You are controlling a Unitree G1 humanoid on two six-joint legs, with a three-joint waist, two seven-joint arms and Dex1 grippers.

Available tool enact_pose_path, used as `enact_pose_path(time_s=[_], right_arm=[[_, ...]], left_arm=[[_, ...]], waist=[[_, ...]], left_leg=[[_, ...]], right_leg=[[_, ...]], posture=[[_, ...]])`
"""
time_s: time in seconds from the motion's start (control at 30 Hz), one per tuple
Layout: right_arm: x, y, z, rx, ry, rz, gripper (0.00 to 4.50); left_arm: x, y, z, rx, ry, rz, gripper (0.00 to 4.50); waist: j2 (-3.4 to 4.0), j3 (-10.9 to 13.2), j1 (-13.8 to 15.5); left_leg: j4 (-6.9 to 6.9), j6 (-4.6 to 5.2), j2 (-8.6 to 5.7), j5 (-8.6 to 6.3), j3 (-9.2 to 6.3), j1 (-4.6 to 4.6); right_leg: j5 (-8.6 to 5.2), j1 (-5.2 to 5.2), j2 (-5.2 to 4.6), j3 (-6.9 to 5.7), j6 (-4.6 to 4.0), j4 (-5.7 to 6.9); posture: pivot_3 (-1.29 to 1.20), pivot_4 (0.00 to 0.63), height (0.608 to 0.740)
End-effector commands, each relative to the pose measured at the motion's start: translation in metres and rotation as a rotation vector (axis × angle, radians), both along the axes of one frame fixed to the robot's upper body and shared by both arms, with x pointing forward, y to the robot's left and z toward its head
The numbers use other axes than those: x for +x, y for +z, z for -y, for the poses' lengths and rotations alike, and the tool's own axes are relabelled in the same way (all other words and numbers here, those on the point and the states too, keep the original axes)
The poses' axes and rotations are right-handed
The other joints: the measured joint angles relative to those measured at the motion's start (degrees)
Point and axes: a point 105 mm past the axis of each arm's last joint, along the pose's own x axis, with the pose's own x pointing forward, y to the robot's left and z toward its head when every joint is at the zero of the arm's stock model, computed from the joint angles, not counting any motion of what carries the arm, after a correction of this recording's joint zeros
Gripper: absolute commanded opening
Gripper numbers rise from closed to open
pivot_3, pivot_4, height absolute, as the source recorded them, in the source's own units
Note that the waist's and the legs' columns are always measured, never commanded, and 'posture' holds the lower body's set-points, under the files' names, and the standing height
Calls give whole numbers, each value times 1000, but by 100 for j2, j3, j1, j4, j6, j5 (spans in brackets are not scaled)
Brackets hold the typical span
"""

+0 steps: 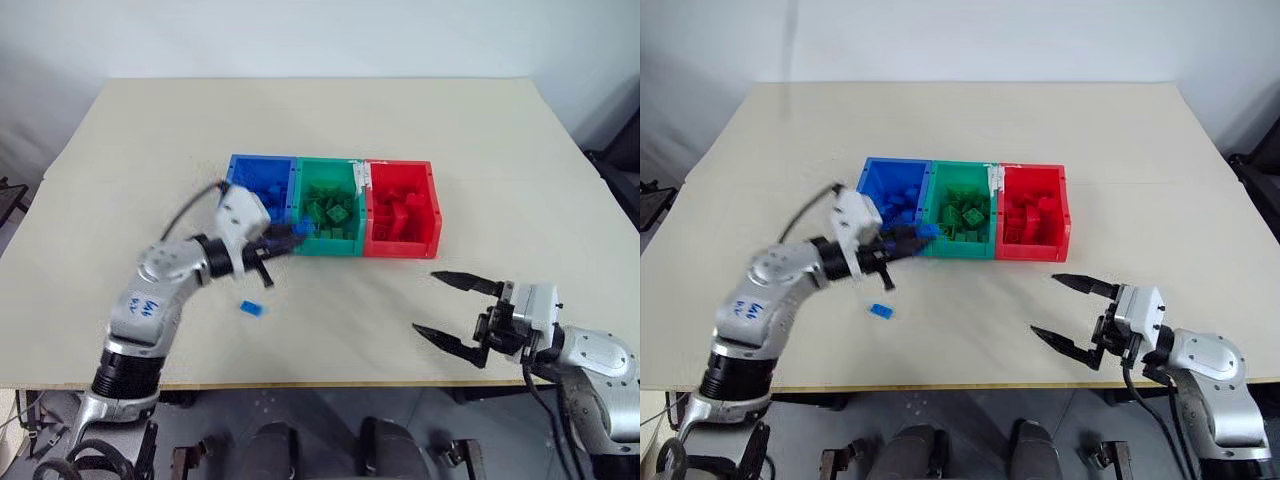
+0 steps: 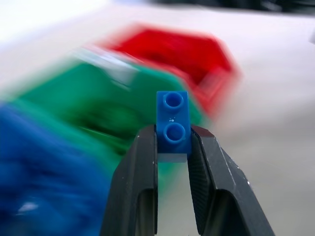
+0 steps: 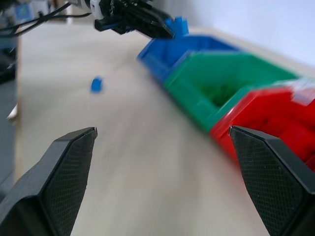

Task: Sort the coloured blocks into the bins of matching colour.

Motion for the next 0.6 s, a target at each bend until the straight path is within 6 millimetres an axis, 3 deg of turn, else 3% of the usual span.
enact_pose_path(time_s=[0.03, 0.13, 0.23, 0.33, 0.43, 0.53, 0.6], right_arm=[[2, 14, -4, 54, -27, 50, 4500], [6, 15, -1, 68, -65, 49, 4500], [11, 13, 5, 51, -107, 53, 4500], [11, 12, 7, 46, -107, 55, 4500], [12, 9, 5, 20, -85, 50, 4500], [13, 7, 3, -14, -38, 45, 4500], [13, 6, 1, -34, -1, 37, 4500]], left_arm=[[24, 9, -37, 6, 227, 60, 474], [35, 9, -47, -9, 280, 47, 474], [38, 1, -43, 0, 233, -1, 1496], [35, 6, -39, -8, 192, 21, 2468], [23, 6, -42, 22, 106, 40, 3424], [11, 1, -81, 76, 126, 72, 4391], [-5, 3, -97, 68, 81, 95, 4391]], waist=[[0, 0, -1], [0, 0, 1], [-2, 0, 3], [-2, 0, -10], [-2, 0, -17], [-1, 0, -93], [-1, 0, -153]], left_leg=[[0, 0, -1, 0, 1, 1], [-1, 1, -4, 0, 7, -3], [0, 1, -8, 0, 14, -9], [0, 1, -7, 0, 17, -9], [0, 1, -6, 0, 20, -9], [-2, 1, -1, 0, 33, -6], [-12, 0, 6, 0, 45, 2]], right_leg=[[0, 0, 0, 0, 0, 1], [0, -2, 0, -1, 0, 1], [0, -2, 0, -5, 0, 1], [0, -4, 0, -5, 0, 1], [0, -5, 1, -5, 0, 1], [0, -10, 1, -2, 0, 1], [-2, -13, 2, -3, -3, 2]], posture=[[0, 150, 740], [0, 150, 740], [0, 150, 740], [0, 150, 740], [0, 150, 740], [0, 150, 740], [0, 150, 740]])
